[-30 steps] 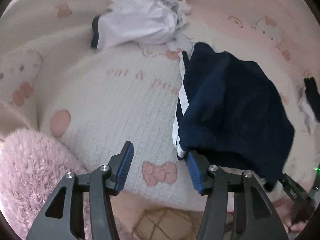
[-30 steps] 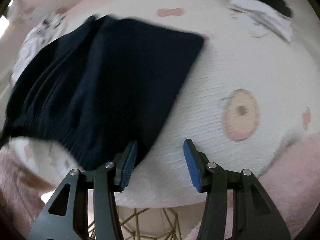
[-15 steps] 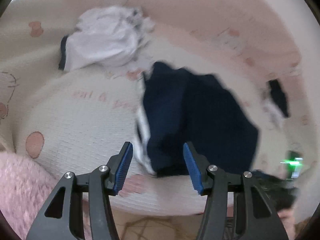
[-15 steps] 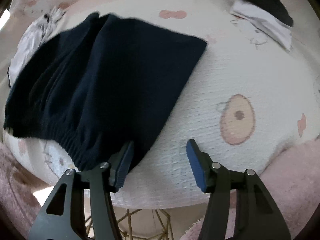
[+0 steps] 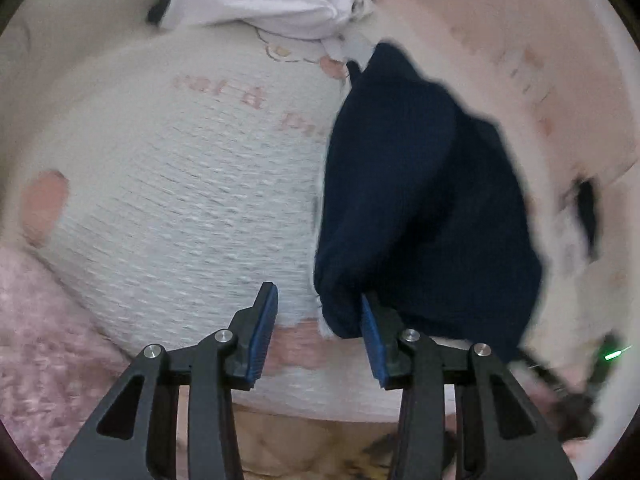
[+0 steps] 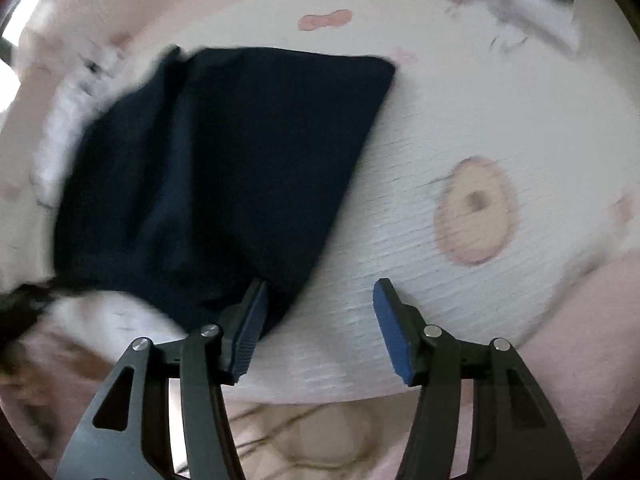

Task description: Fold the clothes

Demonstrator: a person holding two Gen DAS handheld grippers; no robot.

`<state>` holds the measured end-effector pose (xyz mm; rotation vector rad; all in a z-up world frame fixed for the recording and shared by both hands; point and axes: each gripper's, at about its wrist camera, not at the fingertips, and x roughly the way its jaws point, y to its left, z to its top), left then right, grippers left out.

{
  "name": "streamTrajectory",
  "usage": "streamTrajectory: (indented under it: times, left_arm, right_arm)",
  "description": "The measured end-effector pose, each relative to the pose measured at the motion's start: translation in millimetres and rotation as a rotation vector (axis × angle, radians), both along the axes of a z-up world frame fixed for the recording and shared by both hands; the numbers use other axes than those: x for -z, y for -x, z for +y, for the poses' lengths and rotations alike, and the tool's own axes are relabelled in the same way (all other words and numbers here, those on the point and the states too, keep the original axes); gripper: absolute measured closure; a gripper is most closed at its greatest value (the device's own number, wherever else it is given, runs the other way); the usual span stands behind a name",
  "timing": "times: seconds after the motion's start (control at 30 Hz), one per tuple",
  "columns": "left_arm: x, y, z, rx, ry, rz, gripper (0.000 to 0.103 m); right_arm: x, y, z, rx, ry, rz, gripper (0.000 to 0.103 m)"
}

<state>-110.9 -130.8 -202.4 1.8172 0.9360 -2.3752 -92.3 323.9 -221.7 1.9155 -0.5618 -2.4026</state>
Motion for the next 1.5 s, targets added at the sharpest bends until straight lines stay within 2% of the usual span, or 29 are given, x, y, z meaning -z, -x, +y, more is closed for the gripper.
streamTrajectory:
  times: [0.07, 0.1, 0.2, 0.23, 0.27, 0.3, 0.4, 0.43, 0.47, 0.5, 0.53, 0.57, 0.63, 0.73, 0.77, 0.8, 0.83, 0.87, 0.9, 0.93, 1.0, 1.07, 1.1, 1.13, 1.2, 1.23, 1.3, 1.37, 1.5]
  left_arm:
    - [4, 1, 0, 0.001, -0.056, 0.002, 0.06]
    - [9, 3, 3, 0.01, -0.05, -0.016, 0.06]
    - [17, 10, 16, 0.059, 0.014, -0.033, 0.06]
    - [17, 11, 22, 0.076, 0.034, -0.028, 0.062]
    - [17, 13, 27, 0.093, 0.055, -0.023, 0.064]
    - [15, 13, 33, 0.102, 0.065, -0.008, 0.072]
    - [10, 15, 43, 0.122, 0.081, 0.048, 0.085]
    - [7, 16, 43, 0.127, 0.074, 0.074, 0.086]
    - [4, 17, 43, 0.133, 0.066, 0.099, 0.086]
    - [-3, 14, 45, 0.142, 0.059, 0.126, 0.086]
    - [-6, 11, 47, 0.157, 0.078, 0.115, 0.086]
    - [-8, 8, 50, 0.172, 0.103, 0.095, 0.086]
    - [6, -6, 48, 0.171, 0.098, 0.009, 0.086]
    - [32, -18, 45, 0.169, 0.034, -0.114, 0.085]
    - [29, -17, 41, 0.153, 0.015, -0.097, 0.085]
    - [24, -14, 36, 0.133, -0.005, -0.069, 0.079]
    - [19, -12, 32, 0.113, -0.025, -0.041, 0.066]
    - [14, -9, 27, 0.093, -0.045, -0.013, 0.06]
    - [9, -7, 20, 0.069, -0.057, 0.021, 0.052]
    - [3, -4, 13, 0.044, -0.067, 0.057, 0.05]
    - [1, 3, 6, -0.003, -0.063, 0.079, 0.05]
    - [9, 9, 15, 0.009, -0.054, 0.063, 0.05]
    - [13, 11, 21, 0.018, -0.049, 0.053, 0.05]
    - [18, 14, 26, 0.027, -0.044, 0.044, 0.05]
    - [26, 20, 36, 0.045, -0.035, 0.025, 0.053]
    - [31, 22, 42, 0.053, -0.031, 0.015, 0.063]
    - [29, 18, 48, 0.106, -0.009, 0.038, 0.076]
    - [26, 14, 56, 0.149, 0.015, 0.069, 0.079]
    - [17, -5, 30, 0.19, -0.023, 0.111, 0.081]
  right_arm:
    - [2, 1, -3, -0.028, 0.099, 0.002, 0.046]
    - [6, 3, -8, -0.054, 0.119, -0.011, 0.046]
    - [13, 8, -28, -0.135, 0.06, -0.017, 0.039]
    - [8, 10, -37, -0.16, 0.034, -0.01, 0.04]
    - [7, 12, -45, -0.197, -0.016, 0.014, 0.051]
    - [6, 14, -53, -0.234, -0.064, 0.038, 0.058]
    - [0, 17, -67, -0.299, -0.116, 0.101, 0.078]
    - [-2, 17, -67, -0.307, -0.132, 0.114, 0.08]
    - [-5, 16, -66, -0.301, -0.141, 0.126, 0.089]
    - [-9, 15, -63, -0.294, -0.156, 0.136, 0.09]
    - [-11, 14, -58, -0.275, -0.222, 0.124, 0.09]
    - [-14, 13, -53, -0.256, -0.287, 0.112, 0.09]
    - [-16, 10, -40, -0.22, -0.392, 0.08, 0.091]
    - [-16, 5, -14, -0.165, -0.27, 0.035, 0.091]
    - [-20, 6, -9, -0.165, -0.212, 0.053, 0.091]
    - [-24, 7, -6, -0.162, -0.141, 0.079, 0.084]
    - [-26, 8, -2, -0.143, -0.071, 0.097, 0.077]
    - [-27, 10, -1, -0.124, -0.007, 0.112, 0.061]
    - [-21, 10, -15, -0.108, 0.011, 0.1, 0.059]
    - [-16, 11, -29, -0.092, 0.028, 0.087, 0.058]
    - [-6, 13, -47, -0.065, 0.04, 0.053, 0.048]
    - [3, 11, -41, -0.055, 0.068, 0.012, 0.042]
    - [9, 15, -45, -0.057, 0.096, -0.006, 0.035]
    - [11, 20, -49, -0.063, 0.096, 0.0, 0.033]
    - [13, 26, -43, -0.106, 0.064, 0.011, 0.037]
    - [14, 29, -41, -0.127, 0.054, 0.017, 0.042]
    - [20, 36, -45, -0.162, 0.12, 0.017, 0.066]
    - [23, 39, -44, -0.16, 0.185, 0.019, 0.074]
    - [8, 34, -48, -0.177, -0.006, 0.081, 0.079]
